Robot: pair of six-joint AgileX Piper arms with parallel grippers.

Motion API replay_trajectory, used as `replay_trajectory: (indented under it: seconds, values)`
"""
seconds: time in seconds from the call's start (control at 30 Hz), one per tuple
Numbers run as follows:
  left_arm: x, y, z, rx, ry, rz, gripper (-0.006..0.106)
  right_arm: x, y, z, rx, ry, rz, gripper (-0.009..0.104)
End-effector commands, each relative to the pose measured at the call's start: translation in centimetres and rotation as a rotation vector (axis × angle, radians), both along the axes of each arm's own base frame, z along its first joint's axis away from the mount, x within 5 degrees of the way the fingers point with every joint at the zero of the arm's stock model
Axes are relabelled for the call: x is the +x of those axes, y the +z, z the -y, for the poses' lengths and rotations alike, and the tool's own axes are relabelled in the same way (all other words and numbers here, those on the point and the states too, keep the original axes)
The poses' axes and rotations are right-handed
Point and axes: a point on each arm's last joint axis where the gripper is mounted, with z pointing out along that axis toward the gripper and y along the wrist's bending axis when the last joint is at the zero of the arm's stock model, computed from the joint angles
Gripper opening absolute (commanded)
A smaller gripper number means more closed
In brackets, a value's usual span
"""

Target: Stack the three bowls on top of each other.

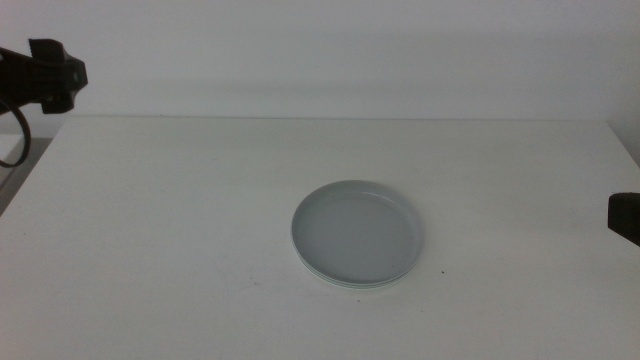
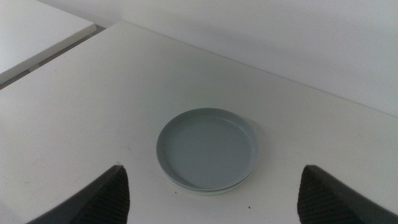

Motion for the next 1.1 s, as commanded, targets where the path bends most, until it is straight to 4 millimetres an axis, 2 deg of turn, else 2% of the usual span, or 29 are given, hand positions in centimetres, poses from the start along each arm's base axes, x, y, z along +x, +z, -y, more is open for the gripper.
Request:
replay_trajectory:
  seconds: [0.0, 0.4, 0.7, 0.83, 0.93, 1.07]
  values:
    - [0.0, 0.3, 0.0, 0.002, 0.003, 0.040, 0.094, 0.0, 0.0, 0.1, 0.000, -0.008, 0.009, 0.093]
    - [0.0, 0.3, -0.1, 0.014, 0.002, 0.040, 0.094, 0.0, 0.0, 0.1, 0.000, -0.008, 0.009, 0.093]
    - [0.1, 0.4, -0.1, 0.013, 0.003, 0.056, 0.094, -1.0, 0.0, 0.6, 0.020, -0.012, 0.051, 0.093]
    - [0.1, 0.4, -0.1, 0.017, 0.002, 0.054, 0.094, 0.3, 0.3, 0.7, 0.072, -0.074, 0.230, 0.093]
    - [-0.3, 0.8, -0.1, 0.020, 0.002, 0.075, 0.094, 1.3, -0.4, 1.0, 0.139, -0.148, 0.298, 0.093]
    - [-1.9, 1.7, -0.2, 0.033, 0.004, 0.163, 0.094, 2.0, -2.8, 1.8, 0.211, -0.261, 0.197, 0.093]
